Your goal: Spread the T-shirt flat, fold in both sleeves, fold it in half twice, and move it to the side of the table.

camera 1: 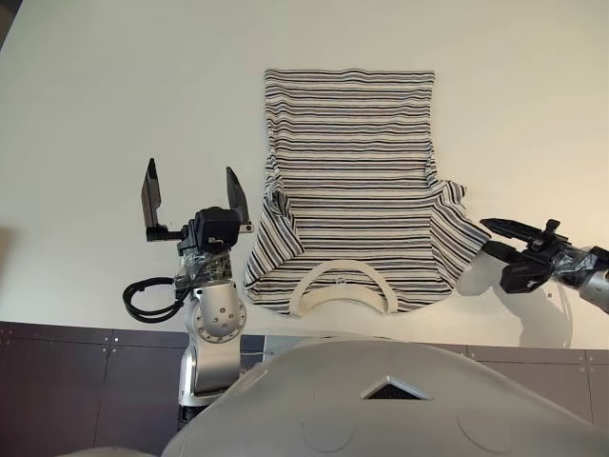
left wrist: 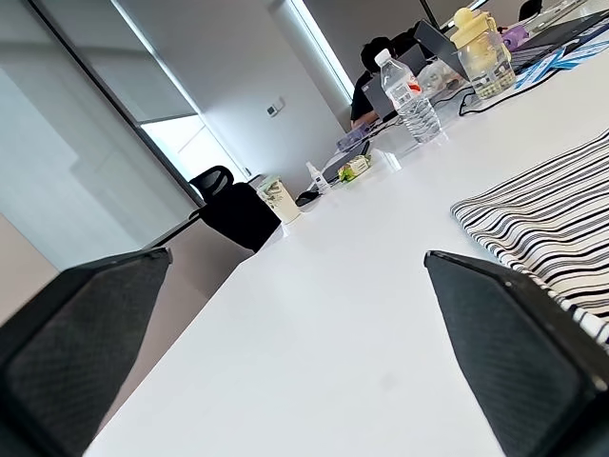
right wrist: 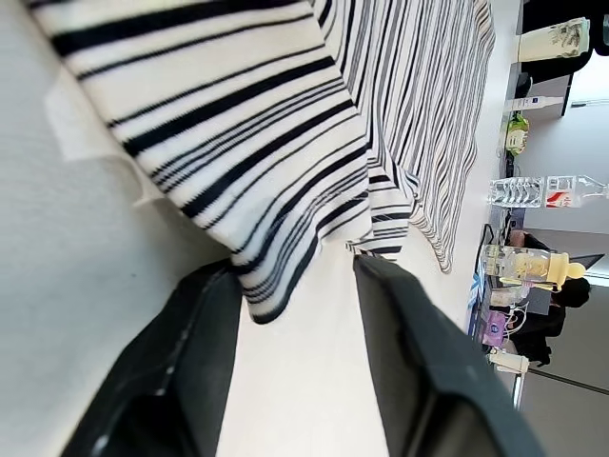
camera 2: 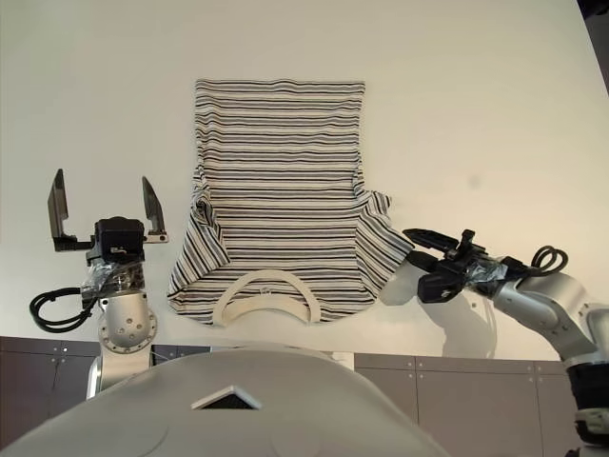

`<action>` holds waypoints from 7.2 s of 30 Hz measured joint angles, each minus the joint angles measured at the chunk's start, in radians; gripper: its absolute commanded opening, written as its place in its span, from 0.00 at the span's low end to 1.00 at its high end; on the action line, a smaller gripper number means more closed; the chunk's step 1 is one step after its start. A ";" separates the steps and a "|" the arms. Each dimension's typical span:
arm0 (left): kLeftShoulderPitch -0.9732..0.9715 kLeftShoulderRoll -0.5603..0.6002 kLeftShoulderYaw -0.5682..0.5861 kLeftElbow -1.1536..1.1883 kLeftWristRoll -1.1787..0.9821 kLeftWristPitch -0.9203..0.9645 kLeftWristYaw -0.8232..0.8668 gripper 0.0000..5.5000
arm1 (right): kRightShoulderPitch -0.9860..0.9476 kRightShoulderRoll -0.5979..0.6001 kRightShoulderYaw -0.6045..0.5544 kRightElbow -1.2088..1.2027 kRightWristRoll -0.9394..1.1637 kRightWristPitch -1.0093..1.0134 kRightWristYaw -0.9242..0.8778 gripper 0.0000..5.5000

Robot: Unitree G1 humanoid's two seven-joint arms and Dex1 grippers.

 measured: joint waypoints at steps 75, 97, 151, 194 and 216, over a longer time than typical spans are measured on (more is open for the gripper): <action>-0.177 0.981 -0.161 0.500 -0.283 -0.869 -0.719 0.65 | -0.044 0.033 0.281 -0.142 0.200 -0.103 0.165 0.44; -0.174 0.988 -0.226 0.507 -0.450 -0.697 -0.814 0.02 | -0.014 0.024 0.321 -0.215 0.344 0.046 0.319 0.02; -1.108 0.311 0.241 1.423 -0.754 -0.096 -0.408 0.23 | -1.046 0.670 0.381 0.882 0.236 0.632 -0.008 0.39; -0.182 0.639 -0.074 0.256 -0.273 -0.203 -0.668 0.32 | -0.316 -0.014 0.191 -0.126 0.314 0.234 0.480 0.46; -0.413 0.745 -0.328 0.397 -0.216 -0.506 -0.807 0.45 | -0.274 -0.024 0.335 -0.133 0.362 0.012 0.512 0.61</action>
